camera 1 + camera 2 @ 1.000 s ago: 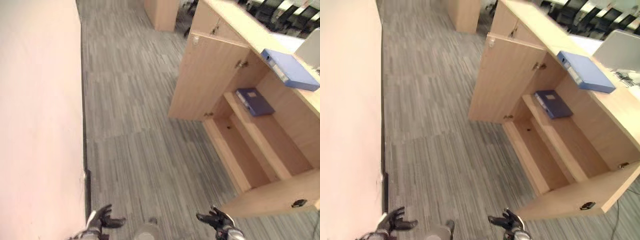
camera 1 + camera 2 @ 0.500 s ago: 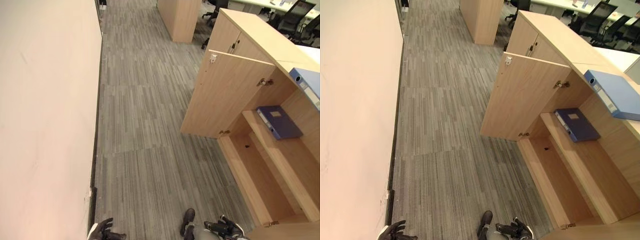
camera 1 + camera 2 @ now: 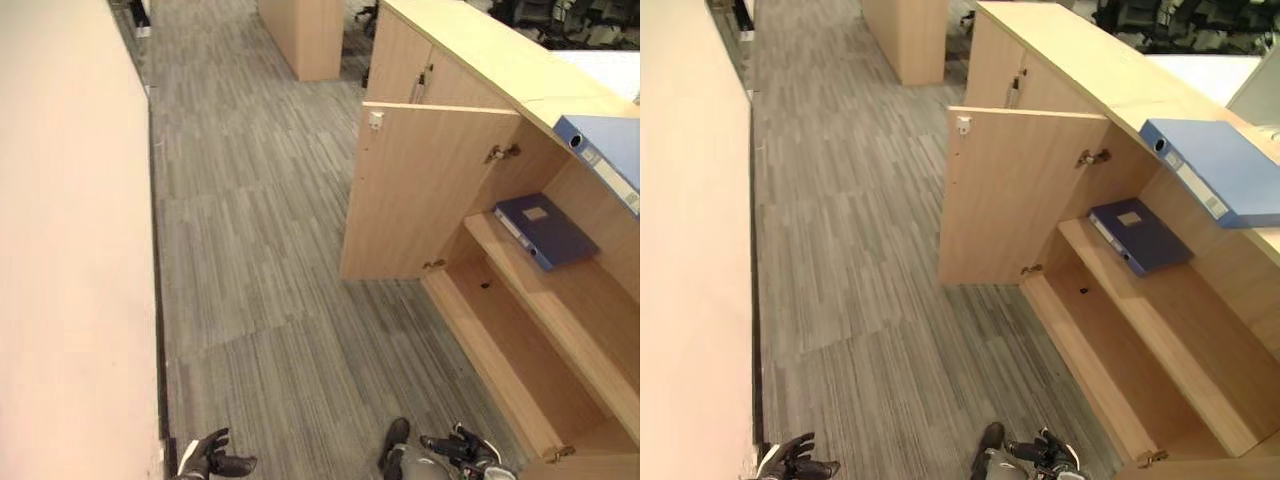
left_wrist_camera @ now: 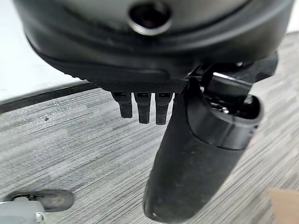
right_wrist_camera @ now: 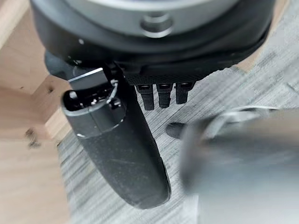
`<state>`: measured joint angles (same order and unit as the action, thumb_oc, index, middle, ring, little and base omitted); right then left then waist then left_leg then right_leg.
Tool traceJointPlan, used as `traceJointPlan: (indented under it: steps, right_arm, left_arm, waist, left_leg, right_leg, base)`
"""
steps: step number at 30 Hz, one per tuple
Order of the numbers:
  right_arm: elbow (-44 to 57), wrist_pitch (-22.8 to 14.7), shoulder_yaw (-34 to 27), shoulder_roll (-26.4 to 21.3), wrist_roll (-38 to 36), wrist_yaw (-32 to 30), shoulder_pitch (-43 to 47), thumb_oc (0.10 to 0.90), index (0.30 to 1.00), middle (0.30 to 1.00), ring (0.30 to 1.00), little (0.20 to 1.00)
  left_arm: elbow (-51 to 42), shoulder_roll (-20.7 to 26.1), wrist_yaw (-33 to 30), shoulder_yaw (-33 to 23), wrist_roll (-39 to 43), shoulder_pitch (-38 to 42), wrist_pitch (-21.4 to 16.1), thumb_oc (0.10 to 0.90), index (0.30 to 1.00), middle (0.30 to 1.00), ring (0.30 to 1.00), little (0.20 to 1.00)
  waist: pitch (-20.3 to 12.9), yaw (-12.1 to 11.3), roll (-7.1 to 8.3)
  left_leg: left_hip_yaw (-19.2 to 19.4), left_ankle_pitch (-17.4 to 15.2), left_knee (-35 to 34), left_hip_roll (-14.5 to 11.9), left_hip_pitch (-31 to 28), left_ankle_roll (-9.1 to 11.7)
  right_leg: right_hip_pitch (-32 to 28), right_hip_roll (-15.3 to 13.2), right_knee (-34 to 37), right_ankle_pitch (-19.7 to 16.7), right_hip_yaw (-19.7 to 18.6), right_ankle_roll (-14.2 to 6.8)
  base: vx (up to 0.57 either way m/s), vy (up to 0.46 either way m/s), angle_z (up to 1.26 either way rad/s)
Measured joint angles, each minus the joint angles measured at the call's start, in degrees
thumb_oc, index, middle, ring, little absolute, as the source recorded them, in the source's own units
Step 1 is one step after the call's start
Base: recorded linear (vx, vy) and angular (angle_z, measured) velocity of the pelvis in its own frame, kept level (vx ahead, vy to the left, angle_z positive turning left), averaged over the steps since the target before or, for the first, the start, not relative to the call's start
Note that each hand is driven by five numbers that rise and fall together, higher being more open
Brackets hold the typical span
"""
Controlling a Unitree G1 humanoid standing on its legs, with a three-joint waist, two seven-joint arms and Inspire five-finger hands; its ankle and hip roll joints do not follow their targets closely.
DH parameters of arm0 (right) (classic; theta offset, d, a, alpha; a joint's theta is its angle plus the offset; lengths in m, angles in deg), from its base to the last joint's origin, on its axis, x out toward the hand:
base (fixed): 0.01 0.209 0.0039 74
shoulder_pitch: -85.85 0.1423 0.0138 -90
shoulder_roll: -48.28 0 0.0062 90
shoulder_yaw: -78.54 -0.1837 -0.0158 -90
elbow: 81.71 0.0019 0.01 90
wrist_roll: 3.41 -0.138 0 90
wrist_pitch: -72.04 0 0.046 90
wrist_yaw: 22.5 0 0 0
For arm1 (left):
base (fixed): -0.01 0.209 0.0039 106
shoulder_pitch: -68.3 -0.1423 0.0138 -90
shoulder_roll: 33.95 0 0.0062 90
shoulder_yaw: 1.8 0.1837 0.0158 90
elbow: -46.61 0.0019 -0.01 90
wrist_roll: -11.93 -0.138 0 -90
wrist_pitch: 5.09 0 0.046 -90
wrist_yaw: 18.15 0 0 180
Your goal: Put the empty folder in the office cabinet
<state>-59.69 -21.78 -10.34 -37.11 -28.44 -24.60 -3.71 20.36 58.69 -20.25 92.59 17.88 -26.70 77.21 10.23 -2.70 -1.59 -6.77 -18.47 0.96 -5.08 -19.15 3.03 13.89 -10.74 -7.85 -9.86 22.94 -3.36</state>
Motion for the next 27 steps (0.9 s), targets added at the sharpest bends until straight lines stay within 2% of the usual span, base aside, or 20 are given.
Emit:
traceJointPlan:
  steps: [2, 3, 4, 6, 7, 8, 11, 12, 14, 15, 16, 17, 19, 20, 21, 22, 23, 25, 26, 27]
  right_arm:
    - [0.2, -0.1, -1.3, -1.2, -1.1, 0.2, -0.4, 0.800, 0.900, 0.900, 0.900, 0.900]
    - [0.1, -0.1, -1.0, -2.0, -1.1, 0.1, -1.2, 0.800, 0.900, 0.900, 0.900, 0.900]
    - [0.2, -0.1, -0.4, -2.6, -1.1, 0.1, -1.5, 0.800, 0.900, 0.900, 0.900, 0.900]
    - [0.2, -0.6, 0.6, -3.0, -1.7, 0.1, -0.8, 0.800, 0.900, 0.900, 0.900, 0.900]
    - [0.3, -0.7, 0.4, -2.7, -2.1, -0.2, -0.8, 0.800, 0.900, 0.900, 0.900, 0.900]
    - [0.2, -0.7, 0.4, -3.0, -2.2, -0.4, 0.2, 0.800, 0.900, 0.900, 0.900, 0.900]
    - [0.3, -1.0, 0.3, -2.3, -2.3, -1.1, 4.8, 0.800, 0.900, 0.900, 0.900, 0.900]
    - [1.1, -1.5, 0.5, -1.5, -2.5, -1.0, 7.5, 0.800, 0.900, 0.900, 0.900, 0.900]
    - [2.2, -2.2, 0.4, -0.9, -2.7, -1.0, 8.9, 0.800, 0.900, 0.900, 0.900, 0.900]
    - [2.9, -2.6, 0.4, -1.2, -2.7, -0.8, 9.8, 0.800, 0.900, 0.900, 0.900, 0.900]
    - [3.1, -2.9, 2.5, 0.1, -2.7, -0.4, 10.2, 0.800, 0.900, 0.900, 0.900, 0.900]
    - [3.1, -2.6, 5.4, 0.1, -2.7, 0.0, 9.8, 0.800, 0.900, 0.900, 0.900, 0.900]
    - [2.9, -1.9, 9.3, 1.2, -2.3, 0.6, 6.9, 0.800, 0.900, 0.900, 0.900, 0.900]
    - [2.4, -1.7, 9.4, 2.5, -1.9, 0.9, 3.2, 0.800, 0.900, 0.900, 0.900, 0.900]
    - [1.8, -1.2, 9.2, 0.9, -1.8, 0.8, 3.0, 0.800, 0.900, 0.900, 0.900, 0.900]
    - [1.7, -0.6, 9.0, -0.7, -1.2, 0.6, 3.4, 0.800, 0.900, 0.900, 0.900, 0.900]
    - [1.5, -0.8, 8.3, -1.8, -0.7, 0.6, 3.8, 0.800, 0.900, 0.900, 0.900, 0.900]
    - [1.3, -0.7, 8.1, -3.7, 0.3, 0.3, 4.4, 0.800, 0.900, 0.900, 0.900, 0.900]
    - [0.7, -0.6, 8.0, -4.0, 0.9, 0.6, 4.5, 0.800, 0.900, 0.900, 0.900, 0.900]
    - [0.6, -0.6, 8.6, -3.4, 1.1, 0.8, 4.1, 0.800, 0.900, 0.900, 0.900, 0.900]
  left_arm:
    - [0.7, -2.0, 0.3, 0.0, -0.1, -0.8, 0.2, 0.800, 0.900, 0.900, 0.900, 0.900]
    - [0.8, -3.0, 0.4, 0.0, -0.1, -1.0, 0.2, 0.800, 0.900, 0.900, 0.900, 0.900]
    - [0.6, -3.3, 0.4, 0.0, 0.0, -0.8, 0.2, 0.800, 0.900, 0.900, 0.900, 0.900]
    - [-0.2, -3.0, 0.4, 0.3, 0.2, -0.1, 0.1, 0.800, 0.900, 0.900, 0.900, 0.900]
    - [-2.0, -2.6, 0.3, 0.5, 0.3, 0.1, 0.1, 0.800, 0.900, 0.900, 0.900, 0.900]
    - [-3.9, -2.2, 0.3, 0.8, 0.5, 0.5, -0.4, 0.800, 0.900, 0.900, 0.900, 0.900]
    - [-6.6, 0.3, 0.3, 2.4, 0.7, 4.2, -1.0, 0.800, 0.900, 0.900, 0.900, 0.900]
    - [-8.0, 1.9, 0.1, 2.7, 1.0, 6.4, -1.0, 0.800, 0.900, 0.900, 0.900, 0.900]
    - [-8.8, 2.5, 0.1, 3.3, 2.2, 7.1, -1.0, 0.800, 0.900, 0.900, 0.900, 0.900]
    - [-9.0, 2.2, 0.2, 4.1, 2.7, 6.8, -0.9, 0.800, 0.900, 0.900, 0.900, 0.900]
    - [-7.0, 1.4, 0.1, 4.3, 2.7, 5.7, 0.0, 0.800, 0.900, 0.900, 0.900, 0.900]
    - [-5.5, 0.9, -0.3, 4.3, 2.7, 5.8, 0.5, 0.800, 0.900, 0.900, 0.900, 0.900]
    - [-3.3, 1.0, 0.0, 4.3, 2.7, 5.7, 0.0, 0.800, 0.900, 0.900, 0.900, 0.900]
    - [-3.4, 1.6, -0.2, 4.4, 2.7, 5.4, -0.4, 0.800, 0.900, 0.900, 0.900, 0.900]
    - [-2.3, -0.5, -0.8, 4.5, 2.8, 5.5, -1.1, 0.800, 0.900, 0.900, 0.900, 0.900]
    - [-1.7, -2.0, -0.7, 5.8, 2.7, 6.0, -1.5, 0.800, 0.900, 0.900, 0.900, 0.900]
    - [-1.1, -2.6, -0.5, 6.8, 2.7, 5.7, -1.4, 0.800, 0.900, 0.900, 0.900, 0.900]
    - [2.1, -4.6, 0.2, 6.9, 2.6, 5.2, 0.3, 0.800, 0.900, 0.900, 0.900, 0.900]
    - [2.9, -5.3, 0.2, 6.1, 2.5, 2.5, 1.1, 0.800, 0.900, 0.900, 0.900, 0.900]
    - [3.5, -4.9, 0.2, 5.4, 2.2, 1.9, 1.3, 0.800, 0.900, 0.900, 0.900, 0.900]
  waist:
    - [-0.4, 1.4, -2.24]
    - [-0.7, 2.5, -2.78]
    - [-0.9, 2.7, -3.01]
    - [-1.0, 2.4, -0.91]
    - [-1.2, 2.2, 0.56]
    - [-0.7, 1.6, 1.23]
    - [1.5, 0.0, 5.34]
    - [3.0, -1.5, 7.20]
    - [4.0, -2.1, 7.90]
    - [4.9, -2.4, 7.01]
    - [5.8, -2.7, 6.48]
    - [6.4, -3.1, 5.15]
    - [6.9, -5.4, 3.71]
    - [5.2, -7.2, 6.99]
    - [4.7, -6.8, 4.01]
    - [4.7, -7.5, 2.74]
    - [4.8, -7.9, 0.27]
    - [5.4, -6.3, -1.97]
    - [5.2, -7.2, -2.86]
    - [4.9, -7.1, -2.33]
  left_leg:
    - [0.2, 2.6, 3.6, -1.9, 0.7, 5.2]
    - [0.2, 6.1, 10.3, -2.4, 2.9, 10.8]
    - [0.3, 9.0, 16.8, -1.9, 5.2, 11.4]
    - [-0.6, 14.6, 35.4, -0.4, 14.3, 8.8]
    - [0.2, 10.8, 37.6, 0.0, 17.5, 6.5]
    - [-0.7, 10.0, 39.5, 0.6, 20.5, 4.0]
    - [-1.9, 7.9, 46.9, 1.8, 32.9, 1.1]
    - [-1.7, 7.7, 41.9, -0.2, 37.9, 0.6]
    - [-2.7, 8.1, 34.5, -1.1, 38.8, 0.5]
    - [-3.0, 12.2, 20.1, -3.0, 35.5, 1.2]
    - [0.5, 15.2, 8.8, -2.9, 27.3, 5.3]
    - [2.8, 15.8, 8.3, -4.3, 24.1, 5.5]
    - [0.6, 15.9, 11.9, -4.3, 20.4, 5.8]
    - [-4.9, 13.8, 23.6, 2.4, 26.1, 8.8]
    - [-10.3, 12.0, 25.5, 4.7, 29.2, 8.3]
    - [-15.5, 12.1, 20.0, 6.7, 30.7, 6.3]
    - [-17.0, 13.5, 14.5, 7.2, 31.2, 5.2]
    - [-19.5, 16.0, 8.0, 9.8, 32.5, 2.4]
    - [-19.1, 18.4, 7.7, 10.6, 30.5, 3.3]
    - [-18.4, 17.8, 9.8, 12.0, 30.3, 2.5]
  right_leg:
    - [-0.9, 0.9, -2.1, 2.0, 1.0, 1.8]
    - [-2.7, 1.2, -3.1, 3.0, 1.1, 3.0]
    - [-3.6, 1.8, -4.5, 3.4, 0.6, 3.3]
    - [-5.9, 0.5, -4.6, 4.3, -2.5, 4.9]
    - [-7.6, 0.2, -2.3, 5.1, -3.0, 5.4]
    - [-8.2, 0.2, -1.6, 5.3, -3.7, 5.6]
    - [-13.0, -0.3, 7.0, 6.4, -13.6, 6.1]
    - [-13.6, -1.0, 8.8, 7.8, -17.1, 3.2]
    - [-13.4, -1.9, 9.1, 8.2, -19.1, 1.0]
    - [-13.5, -1.6, 8.4, 6.7, -20.3, -3.0]
    - [-13.5, -2.5, 6.3, 8.0, -20.3, -5.4]
    - [-14.3, 0.2, 3.2, 11.6, -18.3, -6.1]
    - [-17.3, 8.0, -3.0, 17.9, -17.0, 0.4]
    - [-19.0, 9.7, 0.2, 17.4, -17.9, 6.9]
    - [-19.0, 9.6, 0.7, 17.4, -19.1, 6.7]
    - [-17.4, 9.0, 0.7, 17.0, -21.6, 6.1]
    - [-17.2, 8.7, 1.7, 15.9, -23.4, 5.6]
    - [-18.4, 7.9, 4.7, 14.8, -27.7, 3.7]
    - [-19.4, 7.5, 6.1, 14.7, -32.0, 1.8]
    - [-20.0, 6.4, 7.1, 15.1, -34.8, 1.5]
  base:
    - [0.45, -0.161, 0.16]
    - [0.23, -0.158, 0.14]
    - [0.15, -0.157, -0.06]
    - [0.14, -0.099, 0.08]
    - [0.18, -0.086, 0.21]
    - [0.17, -0.071, -0.06]
    - [0.25, 0.023, -0.32]
    - [0.26, 0.122, -0.63]
    - [0.24, 0.148, -0.75]
    - [0.42, 0.248, -1.52]
    - [0.43, 0.244, -1.89]
    - [0.32, 0.169, -1.82]
    - [0.25, 0.093, -1.03]
    - [0.29, 0.102, -0.53]
    - [0.27, 0.095, -0.69]
    - [0.23, 0.149, -0.76]
    - [0.23, 0.151, -0.97]
    - [0.22, 0.194, -1.18]
    - [0.22, 0.215, -1.69]
    - [0.22, 0.222, -1.82]
